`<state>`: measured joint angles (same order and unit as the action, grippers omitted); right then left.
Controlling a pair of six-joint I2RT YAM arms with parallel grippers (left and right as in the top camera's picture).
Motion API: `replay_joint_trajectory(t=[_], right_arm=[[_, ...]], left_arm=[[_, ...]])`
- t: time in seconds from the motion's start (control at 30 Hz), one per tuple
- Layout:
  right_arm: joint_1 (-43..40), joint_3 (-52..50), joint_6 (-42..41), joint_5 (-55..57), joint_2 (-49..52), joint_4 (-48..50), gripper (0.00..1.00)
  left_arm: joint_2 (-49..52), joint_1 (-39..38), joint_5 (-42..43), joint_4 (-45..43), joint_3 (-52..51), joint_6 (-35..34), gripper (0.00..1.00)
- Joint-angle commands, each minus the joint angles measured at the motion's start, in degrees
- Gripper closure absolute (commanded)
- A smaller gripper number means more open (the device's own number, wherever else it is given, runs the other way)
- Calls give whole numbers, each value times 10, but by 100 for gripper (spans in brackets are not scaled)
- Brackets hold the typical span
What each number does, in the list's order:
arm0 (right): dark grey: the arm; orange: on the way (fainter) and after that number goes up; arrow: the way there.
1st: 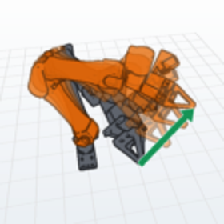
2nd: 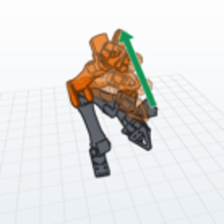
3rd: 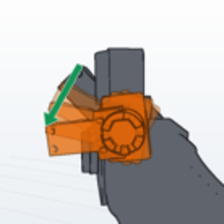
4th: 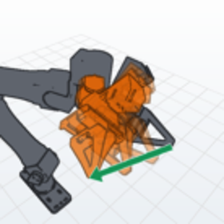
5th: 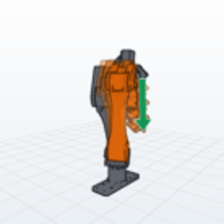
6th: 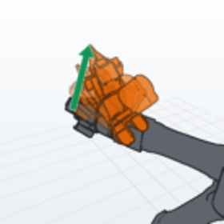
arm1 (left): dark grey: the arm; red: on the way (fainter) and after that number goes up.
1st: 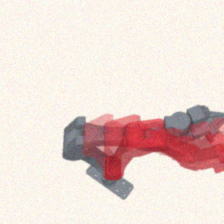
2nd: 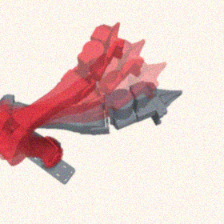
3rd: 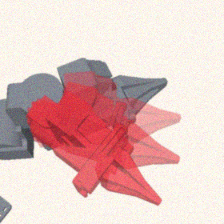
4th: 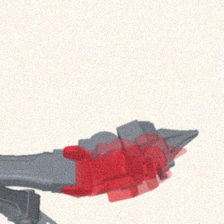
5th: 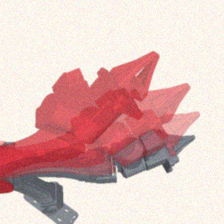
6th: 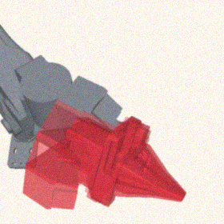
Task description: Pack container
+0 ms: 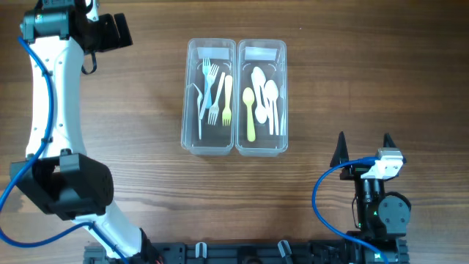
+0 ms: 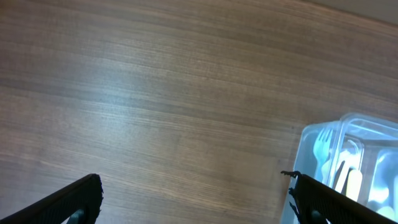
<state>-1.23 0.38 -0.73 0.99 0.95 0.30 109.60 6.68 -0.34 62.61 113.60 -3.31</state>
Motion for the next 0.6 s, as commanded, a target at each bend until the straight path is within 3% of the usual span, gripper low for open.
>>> replay_joint_trajectory(t=[0.0,0.3,0.43,0.57], right_arm=[[-2,-1,7,-11,0,1,0],[-2,-1,7,-11,0,1,0],[-2,-1,7,-11,0,1,0],[-2,-1,7,-11,0,1,0]], left_arm=[[-110,-18,29,-2,8,0,0],[-393,-118,-4,13,-27,0,0],[-562,-123,-3,7,-172,-2,0],[-739,-123,-3,-70,-368,-2,0]])
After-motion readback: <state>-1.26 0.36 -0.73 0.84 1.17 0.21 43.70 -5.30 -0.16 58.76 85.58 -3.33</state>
